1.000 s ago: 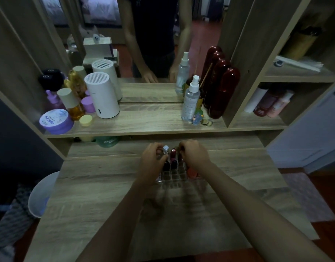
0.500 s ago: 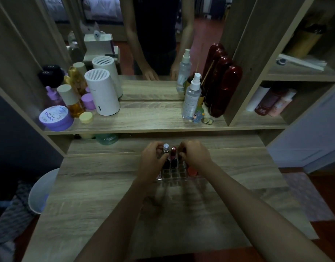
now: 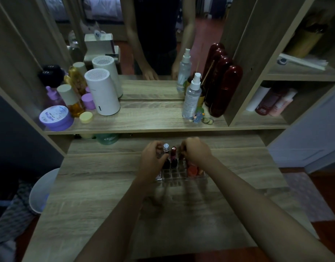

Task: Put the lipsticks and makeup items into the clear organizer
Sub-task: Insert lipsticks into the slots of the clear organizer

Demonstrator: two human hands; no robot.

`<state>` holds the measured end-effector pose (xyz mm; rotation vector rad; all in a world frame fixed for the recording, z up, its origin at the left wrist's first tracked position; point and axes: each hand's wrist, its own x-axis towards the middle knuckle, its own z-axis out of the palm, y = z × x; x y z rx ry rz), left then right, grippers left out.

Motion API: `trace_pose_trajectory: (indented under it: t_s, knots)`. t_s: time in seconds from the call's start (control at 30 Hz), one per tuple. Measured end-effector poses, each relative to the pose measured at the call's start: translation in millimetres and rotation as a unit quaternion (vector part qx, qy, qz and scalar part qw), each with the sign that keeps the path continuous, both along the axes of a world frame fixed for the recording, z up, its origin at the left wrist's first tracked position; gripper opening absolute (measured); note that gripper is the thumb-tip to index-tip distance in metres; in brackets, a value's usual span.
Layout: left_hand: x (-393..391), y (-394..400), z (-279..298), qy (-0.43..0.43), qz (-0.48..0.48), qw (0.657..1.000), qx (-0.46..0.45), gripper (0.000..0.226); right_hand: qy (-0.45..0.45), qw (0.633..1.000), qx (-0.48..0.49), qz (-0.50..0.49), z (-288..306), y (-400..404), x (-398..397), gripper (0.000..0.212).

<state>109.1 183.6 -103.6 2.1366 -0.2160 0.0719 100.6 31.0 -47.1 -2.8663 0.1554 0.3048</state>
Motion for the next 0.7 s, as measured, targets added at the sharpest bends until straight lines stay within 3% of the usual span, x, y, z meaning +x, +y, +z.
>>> trace_pose_trajectory:
  t_s: [0.7]
  knots:
    - [0.3, 1.7, 1.1, 0.014, 0.023, 0.999, 0.022, 0.032, -0.033, 0.999, 0.017, -0.013, -7.8, -4.6, 8.7, 0.033]
